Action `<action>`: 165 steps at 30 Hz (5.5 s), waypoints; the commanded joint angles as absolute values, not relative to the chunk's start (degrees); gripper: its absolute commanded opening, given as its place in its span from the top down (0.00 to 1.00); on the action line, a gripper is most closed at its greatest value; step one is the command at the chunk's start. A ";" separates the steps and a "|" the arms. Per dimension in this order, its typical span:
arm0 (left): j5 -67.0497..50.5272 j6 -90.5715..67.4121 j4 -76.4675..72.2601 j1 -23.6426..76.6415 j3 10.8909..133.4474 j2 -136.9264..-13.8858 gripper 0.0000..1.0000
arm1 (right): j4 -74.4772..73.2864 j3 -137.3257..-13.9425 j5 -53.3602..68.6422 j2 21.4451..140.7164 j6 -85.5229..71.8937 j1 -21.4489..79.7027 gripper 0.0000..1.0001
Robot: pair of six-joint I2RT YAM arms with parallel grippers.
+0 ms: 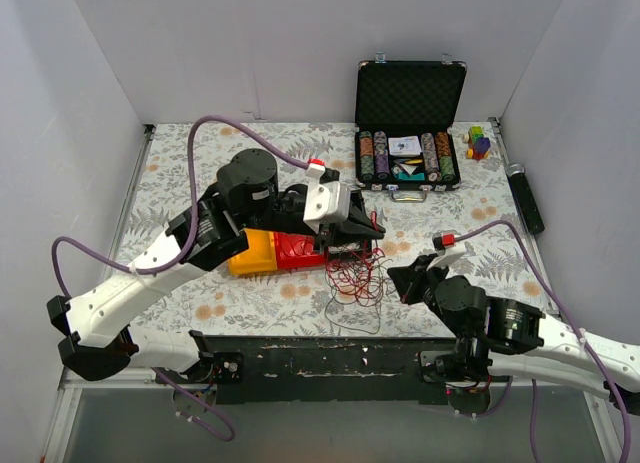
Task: Untangle the cables
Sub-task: Untie the cable.
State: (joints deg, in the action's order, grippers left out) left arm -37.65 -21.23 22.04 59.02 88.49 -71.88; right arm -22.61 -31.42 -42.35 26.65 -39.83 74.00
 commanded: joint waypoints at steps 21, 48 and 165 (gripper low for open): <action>-40.17 -17.93 25.75 58.89 91.94 -70.22 1.00 | -17.49 -41.65 -30.41 21.80 -27.87 74.35 0.57; -39.64 -17.84 24.17 58.89 90.62 -70.93 1.00 | -18.11 -45.53 -19.78 22.76 -21.36 74.18 0.33; -25.31 -15.56 7.03 60.47 96.06 -73.21 1.00 | -9.06 -36.47 -21.62 27.32 -24.52 74.18 0.35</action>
State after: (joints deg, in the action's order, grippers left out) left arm -25.98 -15.81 8.43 60.12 95.90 -74.85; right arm -11.64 -35.68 -23.05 22.26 -25.47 74.00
